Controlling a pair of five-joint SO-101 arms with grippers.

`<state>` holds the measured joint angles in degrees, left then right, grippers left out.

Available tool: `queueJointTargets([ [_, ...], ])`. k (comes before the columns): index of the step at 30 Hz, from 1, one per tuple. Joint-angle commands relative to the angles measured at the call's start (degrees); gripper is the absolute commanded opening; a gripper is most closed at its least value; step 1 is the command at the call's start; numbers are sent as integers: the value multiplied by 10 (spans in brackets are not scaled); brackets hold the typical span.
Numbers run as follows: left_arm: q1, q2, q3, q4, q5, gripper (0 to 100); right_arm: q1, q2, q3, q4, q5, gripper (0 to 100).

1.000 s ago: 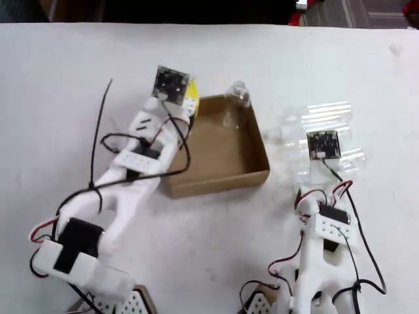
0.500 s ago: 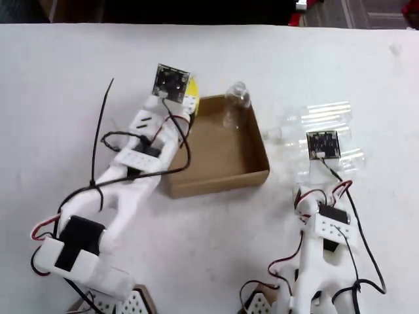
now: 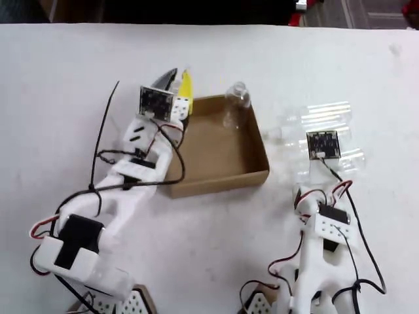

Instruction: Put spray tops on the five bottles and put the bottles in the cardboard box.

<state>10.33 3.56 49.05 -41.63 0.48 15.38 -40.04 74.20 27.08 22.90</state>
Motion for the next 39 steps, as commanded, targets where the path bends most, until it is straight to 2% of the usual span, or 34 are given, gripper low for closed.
queueJointTargets([
  [1,-20,-4,-2,-20,44,46,-4,1,-2,-12,5,126],
  [6,-22,-4,-1,-19,52,47,-4,1,-2,-12,5,126],
  [9,-19,-3,-2,8,56,47,-4,1,-2,-12,5,126],
  [13,-22,-4,-6,33,112,47,-4,1,-2,-12,5,126],
  [19,-23,-4,-4,36,107,48,-4,1,-2,-12,5,126],
  [21,-24,-4,-4,36,108,68,-4,1,-2,-12,5,126],
  [27,-24,-6,-4,56,113,221,-4,1,-2,-12,5,126],
  [29,-24,-8,-6,77,113,225,-4,1,-2,-12,5,126],
  [39,-24,-10,-6,79,113,228,-4,1,-2,-12,5,126],
])
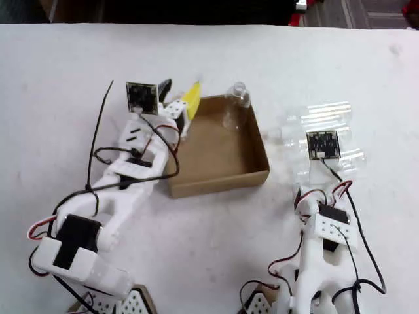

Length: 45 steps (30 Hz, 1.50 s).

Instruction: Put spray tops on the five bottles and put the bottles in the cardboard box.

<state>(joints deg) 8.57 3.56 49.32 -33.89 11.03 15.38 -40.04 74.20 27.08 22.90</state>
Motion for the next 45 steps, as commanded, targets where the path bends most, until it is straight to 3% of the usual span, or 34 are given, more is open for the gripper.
queueJointTargets([
  [1,-7,-10,-9,2,8,229,-4,1,-2,-12,5,126],
  [19,-22,-11,-20,4,8,230,-4,1,-2,-12,5,126],
  [23,-20,-65,-16,12,8,228,-4,1,-2,-12,5,126],
  [27,-13,-171,-35,141,8,229,-4,1,-2,-12,5,126],
  [35,-23,-389,-124,493,81,229,-4,1,-2,-10,5,126],
  [39,-26,-458,-156,670,84,229,-4,1,-1,-7,5,126],
  [42,-26,-487,-154,758,84,229,-4,-4,9,-11,6,126],
  [45,-32,-487,-137,790,84,229,-4,-4,11,-11,6,126],
])
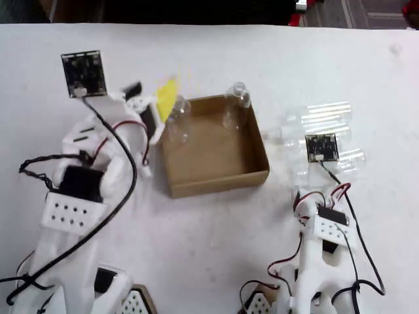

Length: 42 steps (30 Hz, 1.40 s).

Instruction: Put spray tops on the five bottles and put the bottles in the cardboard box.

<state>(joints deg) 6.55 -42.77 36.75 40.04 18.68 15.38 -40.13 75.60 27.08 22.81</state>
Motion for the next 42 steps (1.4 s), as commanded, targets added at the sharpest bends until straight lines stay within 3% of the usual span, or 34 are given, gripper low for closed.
queueJointTargets([
  [1,-23,-21,-5,55,8,226,-4,-3,-4,-11,7,126],
  [6,-76,-10,53,63,12,226,-4,-3,-4,-11,7,126],
  [11,-87,-11,139,28,12,225,-4,-3,-4,-11,5,126],
  [17,-102,-12,258,-106,-3,229,-4,-4,-48,50,8,130],
  [21,-124,-10,299,-182,-49,226,15,-4,-165,162,70,130],
  [26,-161,-12,295,-181,-48,225,44,3,-333,262,170,130],
  [31,-167,-12,295,-182,-15,225,33,27,-466,323,207,130],
  [39,-167,-12,295,-182,-12,225,-41,315,-801,497,284,130],
  [42,-167,-12,296,-182,-12,225,-73,416,-927,563,370,130],
])
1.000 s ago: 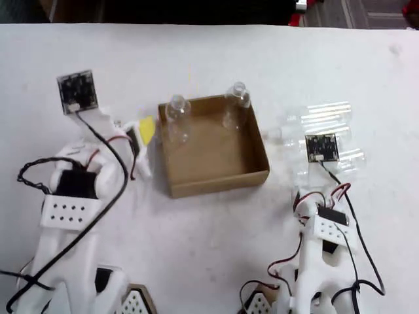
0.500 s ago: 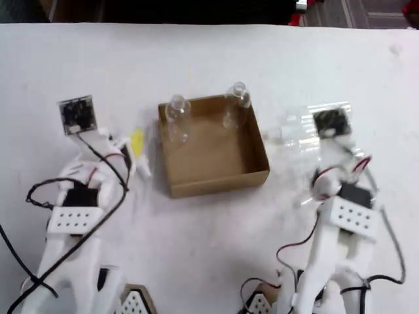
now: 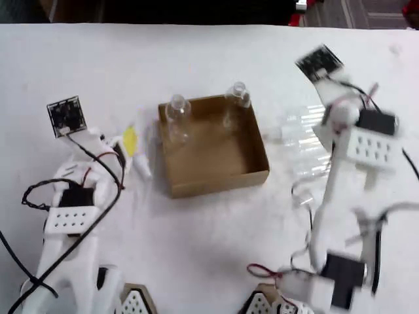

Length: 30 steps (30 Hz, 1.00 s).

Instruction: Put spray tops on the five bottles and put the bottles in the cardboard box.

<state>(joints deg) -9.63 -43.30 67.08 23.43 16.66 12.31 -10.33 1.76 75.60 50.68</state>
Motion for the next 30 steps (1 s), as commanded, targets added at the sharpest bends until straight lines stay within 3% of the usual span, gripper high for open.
queueJointTargets([
  [1,-6,-7,-7,-16,8,225,-51,146,-218,96,139,130],
  [3,-6,-7,-7,-16,8,225,-65,202,-257,116,229,130],
  [10,-6,-7,-7,-19,6,225,-73,368,-382,116,318,130],
  [18,-6,-5,-9,-36,4,225,-74,513,-500,116,378,128],
  [30,-6,-3,-7,-45,4,225,-82,586,-552,116,439,127],
])
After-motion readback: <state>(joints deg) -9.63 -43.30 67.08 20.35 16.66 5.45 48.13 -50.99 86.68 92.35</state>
